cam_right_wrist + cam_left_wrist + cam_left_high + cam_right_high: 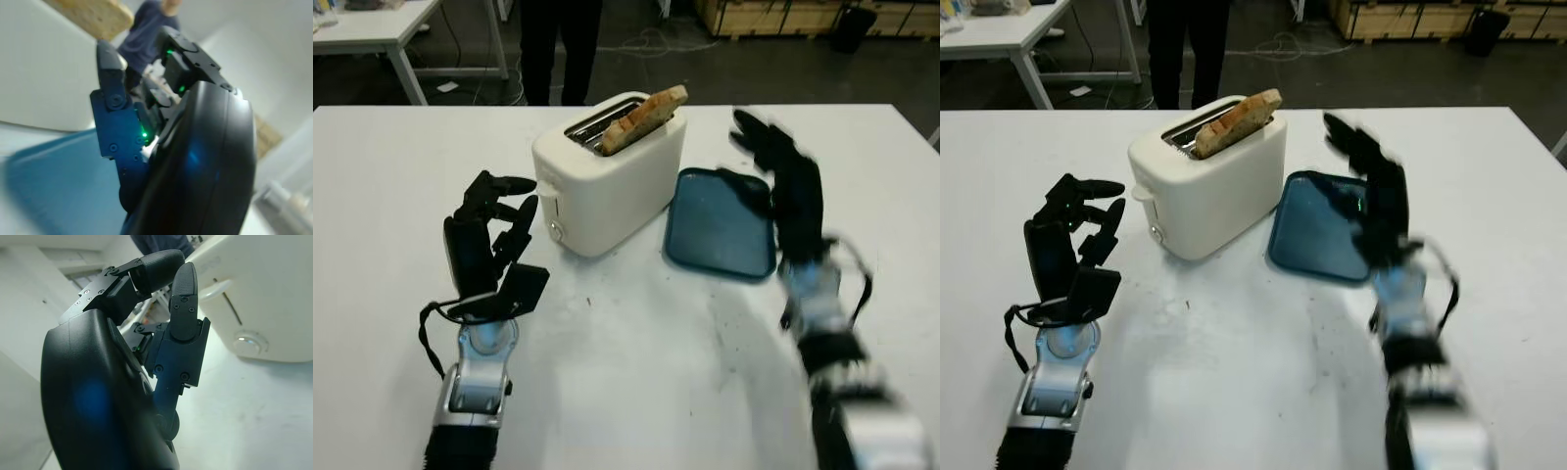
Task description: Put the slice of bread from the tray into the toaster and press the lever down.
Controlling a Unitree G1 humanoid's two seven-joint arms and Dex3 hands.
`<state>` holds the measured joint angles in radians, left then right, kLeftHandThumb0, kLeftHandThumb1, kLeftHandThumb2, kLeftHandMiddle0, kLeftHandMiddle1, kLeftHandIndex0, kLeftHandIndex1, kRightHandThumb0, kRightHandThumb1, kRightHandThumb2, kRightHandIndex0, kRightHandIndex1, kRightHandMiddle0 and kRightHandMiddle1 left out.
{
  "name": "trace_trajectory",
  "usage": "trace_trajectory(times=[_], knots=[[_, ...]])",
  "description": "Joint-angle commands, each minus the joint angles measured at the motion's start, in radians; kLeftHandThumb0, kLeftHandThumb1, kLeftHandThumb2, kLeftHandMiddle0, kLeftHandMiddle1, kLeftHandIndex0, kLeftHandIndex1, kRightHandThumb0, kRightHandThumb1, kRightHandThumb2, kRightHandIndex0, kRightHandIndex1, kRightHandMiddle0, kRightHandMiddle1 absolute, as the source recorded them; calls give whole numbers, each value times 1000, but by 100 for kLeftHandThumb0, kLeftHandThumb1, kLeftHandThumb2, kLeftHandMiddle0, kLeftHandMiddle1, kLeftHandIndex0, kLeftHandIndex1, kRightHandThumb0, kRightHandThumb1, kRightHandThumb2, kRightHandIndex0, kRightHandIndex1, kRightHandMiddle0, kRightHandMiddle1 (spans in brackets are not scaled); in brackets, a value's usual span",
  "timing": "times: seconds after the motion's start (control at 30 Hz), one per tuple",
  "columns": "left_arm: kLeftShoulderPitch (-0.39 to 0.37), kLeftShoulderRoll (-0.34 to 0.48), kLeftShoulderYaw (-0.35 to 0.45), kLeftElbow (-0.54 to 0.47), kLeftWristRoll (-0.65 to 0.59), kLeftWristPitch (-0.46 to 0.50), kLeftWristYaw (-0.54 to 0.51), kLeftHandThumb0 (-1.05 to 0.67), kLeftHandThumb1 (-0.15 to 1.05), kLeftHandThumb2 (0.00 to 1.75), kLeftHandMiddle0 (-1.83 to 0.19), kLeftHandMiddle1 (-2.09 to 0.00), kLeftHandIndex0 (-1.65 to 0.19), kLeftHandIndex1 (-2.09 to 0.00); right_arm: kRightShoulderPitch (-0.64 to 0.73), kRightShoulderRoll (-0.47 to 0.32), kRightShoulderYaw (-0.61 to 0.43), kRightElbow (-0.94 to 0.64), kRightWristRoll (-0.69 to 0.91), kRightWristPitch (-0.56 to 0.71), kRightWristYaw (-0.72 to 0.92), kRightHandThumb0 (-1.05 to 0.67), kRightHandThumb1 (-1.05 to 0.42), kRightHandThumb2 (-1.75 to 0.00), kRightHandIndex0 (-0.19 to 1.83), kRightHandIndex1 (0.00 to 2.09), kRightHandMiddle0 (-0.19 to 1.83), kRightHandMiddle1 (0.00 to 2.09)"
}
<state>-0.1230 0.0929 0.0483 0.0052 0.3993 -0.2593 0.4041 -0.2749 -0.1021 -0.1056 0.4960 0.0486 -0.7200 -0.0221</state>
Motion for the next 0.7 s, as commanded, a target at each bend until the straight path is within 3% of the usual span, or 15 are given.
trace_trajectory(times=[0.0,0.2,0.27,0.37,0.67], knots=[[-23,31,5,-9,24,25,-17,-48,92,20,-79,-127,-76,-82,60,38,4,-95,36,55,-2,-36,-92,-33,110,20,96,8],[-46,100,4,-22,42,62,-82,-44,92,21,-78,-128,-82,-65,132,78,19,-174,43,121,25,-36,-92,-32,123,33,113,12],[-55,118,3,-19,44,61,-94,-42,92,19,-78,-129,-87,-60,141,86,25,-194,48,135,36,-36,-92,-32,115,58,117,9],[-70,148,0,-13,55,57,-114,-41,92,20,-77,-135,-92,-55,151,103,30,-218,79,151,61,-37,-92,-32,109,78,120,7],[-128,320,-13,-28,130,91,-272,-36,92,25,-77,-143,-99,-36,161,120,23,-272,88,201,67,-39,-92,-31,102,86,122,6]])
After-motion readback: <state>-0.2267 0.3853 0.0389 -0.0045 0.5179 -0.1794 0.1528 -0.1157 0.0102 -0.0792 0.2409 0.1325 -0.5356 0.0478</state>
